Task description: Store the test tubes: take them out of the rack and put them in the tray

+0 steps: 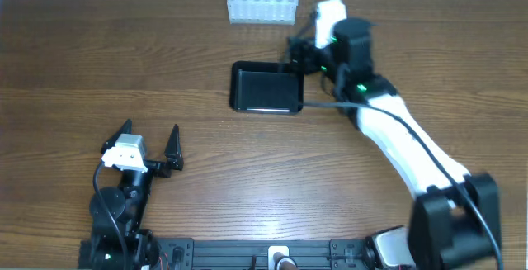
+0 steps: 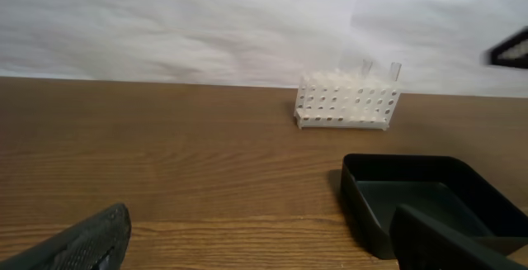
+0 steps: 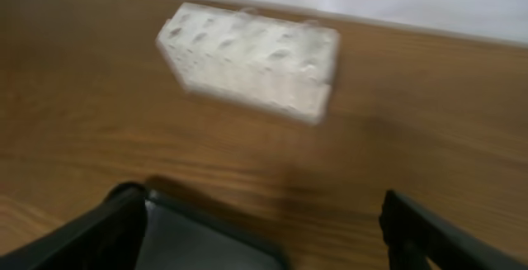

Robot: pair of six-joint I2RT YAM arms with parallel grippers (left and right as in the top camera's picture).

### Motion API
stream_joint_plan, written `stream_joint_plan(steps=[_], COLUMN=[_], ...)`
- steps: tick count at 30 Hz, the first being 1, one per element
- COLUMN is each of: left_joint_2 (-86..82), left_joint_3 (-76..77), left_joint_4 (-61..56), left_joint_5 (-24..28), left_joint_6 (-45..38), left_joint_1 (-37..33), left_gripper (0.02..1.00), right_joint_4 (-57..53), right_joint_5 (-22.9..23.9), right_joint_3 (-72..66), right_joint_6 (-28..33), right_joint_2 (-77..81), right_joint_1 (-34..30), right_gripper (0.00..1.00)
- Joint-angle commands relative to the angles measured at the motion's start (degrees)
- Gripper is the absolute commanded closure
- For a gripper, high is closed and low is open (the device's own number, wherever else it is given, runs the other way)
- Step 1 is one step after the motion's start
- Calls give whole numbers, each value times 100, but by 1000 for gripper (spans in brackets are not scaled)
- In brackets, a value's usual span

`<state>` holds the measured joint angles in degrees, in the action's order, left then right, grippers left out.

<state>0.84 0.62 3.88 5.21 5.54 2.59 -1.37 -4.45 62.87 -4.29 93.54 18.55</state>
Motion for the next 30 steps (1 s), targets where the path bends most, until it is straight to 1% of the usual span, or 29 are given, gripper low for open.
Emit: stream_joint_plan(steps=[1, 9, 12, 17, 21, 30], left_joint_2=[-46, -46, -46, -46, -46, -46], left_joint_3=[-26, -26, -26, -26, -26, -26], left_joint_4=[7, 7, 7, 7, 7, 7], left_joint_5=[76, 76, 76, 76, 76, 76], left_joint_6=[-63, -63, -63, -63, -63, -63], left_joint_1=[-20, -20, -20, -20, -20, -20], left_gripper=[18, 20, 18, 20, 18, 18], right_joint_4=[-232, -1086, -1266, -1257, -1204, -691], right_joint_5=[278, 798, 1119, 1246, 1600, 1727], right_joint_3=[1034, 2852, 3355, 3939, 4236, 4476], right_joint_6=[-374, -520, -741, -800, -903, -898], right_joint_2=[837, 2175, 2566, 3110, 3421, 3788], right_joint_1=[372, 715, 772, 817, 835, 848], right_gripper=[110, 123, 130, 141, 143, 172])
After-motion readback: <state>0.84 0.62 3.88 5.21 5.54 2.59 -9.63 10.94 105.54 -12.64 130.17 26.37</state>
